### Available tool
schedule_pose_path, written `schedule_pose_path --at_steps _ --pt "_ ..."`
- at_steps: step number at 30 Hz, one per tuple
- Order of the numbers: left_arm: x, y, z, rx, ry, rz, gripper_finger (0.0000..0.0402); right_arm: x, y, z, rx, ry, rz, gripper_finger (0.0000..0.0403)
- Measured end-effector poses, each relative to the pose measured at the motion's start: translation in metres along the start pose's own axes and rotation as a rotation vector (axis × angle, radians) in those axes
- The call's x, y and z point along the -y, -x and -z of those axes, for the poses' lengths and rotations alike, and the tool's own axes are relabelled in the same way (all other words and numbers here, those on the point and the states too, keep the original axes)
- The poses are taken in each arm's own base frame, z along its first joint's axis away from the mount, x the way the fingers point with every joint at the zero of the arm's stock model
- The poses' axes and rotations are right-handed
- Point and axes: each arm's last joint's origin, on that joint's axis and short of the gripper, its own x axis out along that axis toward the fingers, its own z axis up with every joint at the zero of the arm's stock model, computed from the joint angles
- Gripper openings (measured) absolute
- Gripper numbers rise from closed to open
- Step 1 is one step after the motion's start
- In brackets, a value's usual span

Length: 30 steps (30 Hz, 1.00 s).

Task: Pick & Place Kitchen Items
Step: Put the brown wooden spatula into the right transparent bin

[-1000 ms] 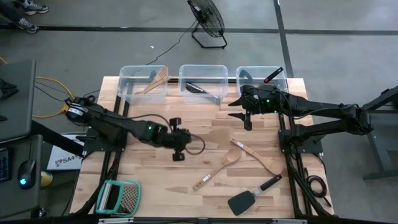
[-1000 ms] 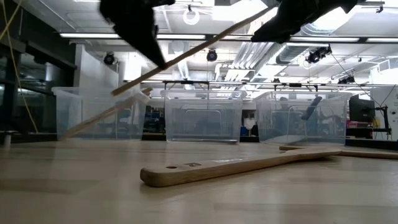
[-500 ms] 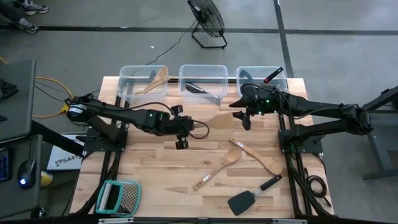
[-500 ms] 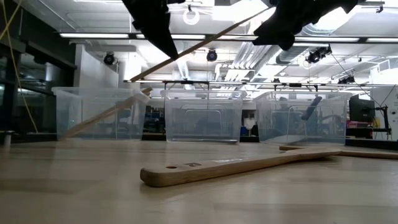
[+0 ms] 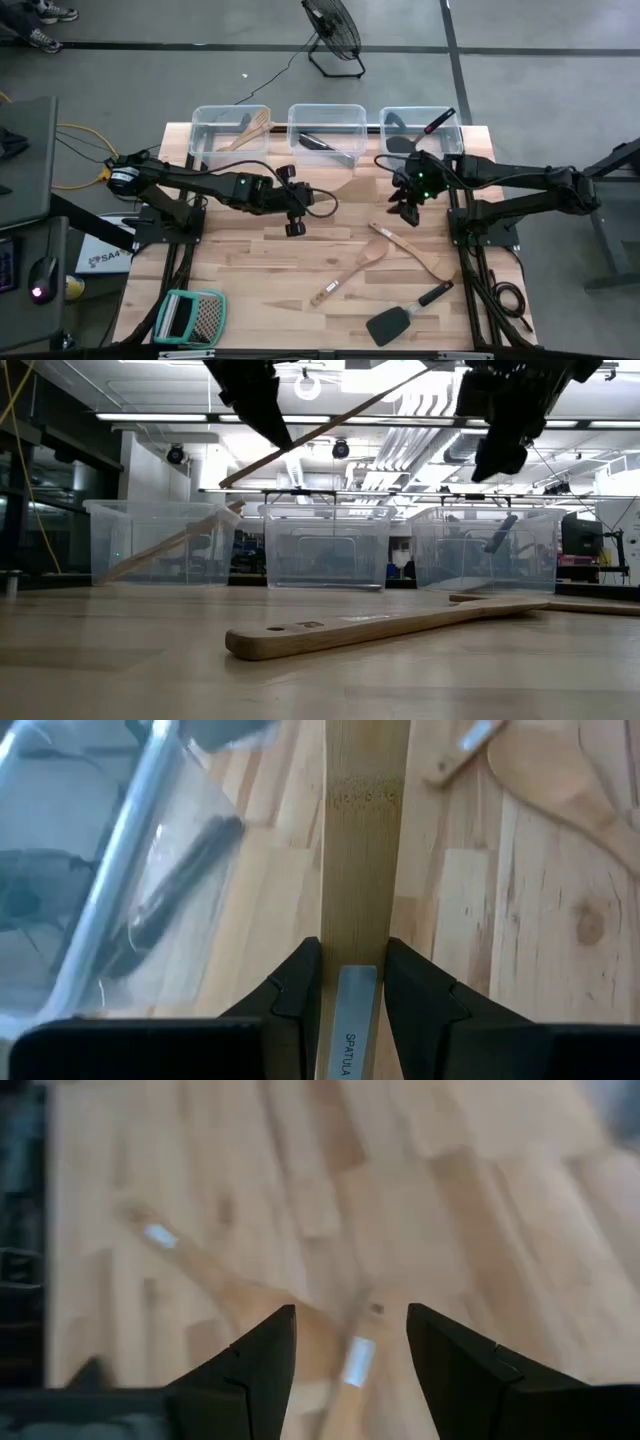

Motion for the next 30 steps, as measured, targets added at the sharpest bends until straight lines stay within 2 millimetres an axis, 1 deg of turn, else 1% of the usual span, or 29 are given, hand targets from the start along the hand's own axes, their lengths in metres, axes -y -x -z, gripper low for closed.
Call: schedule_pose_path --at_steps 2,5,8,12,15,20,30 --pt "-0.004 -0.002 -0.005 0.045 -0.004 -0.006 0.0083 -0.008 -0.002 -0.002 0.029 0.041 -0.035 0.0184" --pt "-0.008 -0.003 -0.015 0.135 0.028 -0.003 0.0083 -0.022 -0.004 -0.009 0.126 0.117 -0.051 0.0184" --pt "-0.011 -0.003 -0.024 0.224 0.055 0.020 0.0083 -0.034 -0.003 -0.018 0.258 0.176 -0.038 0.0184" --pt "-0.013 0.000 -0.036 0.340 0.059 0.049 0.0083 -0.044 0.001 -0.029 0.436 0.202 -0.003 0.0184" --pt "-0.012 0.002 -0.041 0.402 0.070 0.071 0.0083 -0.048 0.005 -0.036 0.533 0.200 0.005 0.0184" --pt "-0.013 0.005 -0.047 0.467 0.084 0.073 0.0083 -0.051 0.010 -0.044 0.633 0.203 -0.025 0.0184" --pt "-0.015 0.010 -0.056 0.570 0.104 0.067 0.0083 -0.057 0.019 -0.054 0.774 0.210 -0.079 0.0184"
